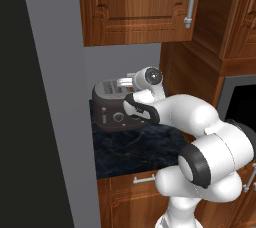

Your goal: Start the toaster. Once the lever pops up, take the bread to the plate on the dining counter.

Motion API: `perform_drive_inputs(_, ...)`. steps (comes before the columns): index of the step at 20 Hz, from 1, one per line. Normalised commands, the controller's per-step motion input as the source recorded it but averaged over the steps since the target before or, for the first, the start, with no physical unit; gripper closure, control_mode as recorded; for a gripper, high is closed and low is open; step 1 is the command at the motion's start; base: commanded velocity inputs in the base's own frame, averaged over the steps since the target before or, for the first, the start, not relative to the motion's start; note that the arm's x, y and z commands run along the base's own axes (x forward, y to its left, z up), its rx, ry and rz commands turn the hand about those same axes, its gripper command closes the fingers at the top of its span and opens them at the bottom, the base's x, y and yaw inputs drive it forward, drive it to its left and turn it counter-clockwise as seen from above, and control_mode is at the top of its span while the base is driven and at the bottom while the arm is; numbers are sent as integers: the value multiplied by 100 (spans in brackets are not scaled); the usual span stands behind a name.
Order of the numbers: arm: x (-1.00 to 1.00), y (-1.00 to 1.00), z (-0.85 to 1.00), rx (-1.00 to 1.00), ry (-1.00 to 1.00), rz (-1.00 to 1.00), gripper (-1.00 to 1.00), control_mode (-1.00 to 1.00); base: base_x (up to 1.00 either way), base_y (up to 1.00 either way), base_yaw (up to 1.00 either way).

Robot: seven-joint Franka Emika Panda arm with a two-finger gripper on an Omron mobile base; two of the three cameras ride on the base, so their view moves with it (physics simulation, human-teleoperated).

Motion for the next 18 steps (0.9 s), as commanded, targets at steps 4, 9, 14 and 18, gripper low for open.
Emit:
perform_drive_inputs(4,0,0,0,0,0,0,-100,-100,0,0,0)
perform_drive_inputs(9,0,0,0,0,0,0,-100,-100,0,0,0)
perform_drive_inputs(14,0,0,0,0,0,0,-100,-100,0,0,0)
perform_drive_inputs(18,0,0,0,0,0,0,-100,-100,0,0,0)
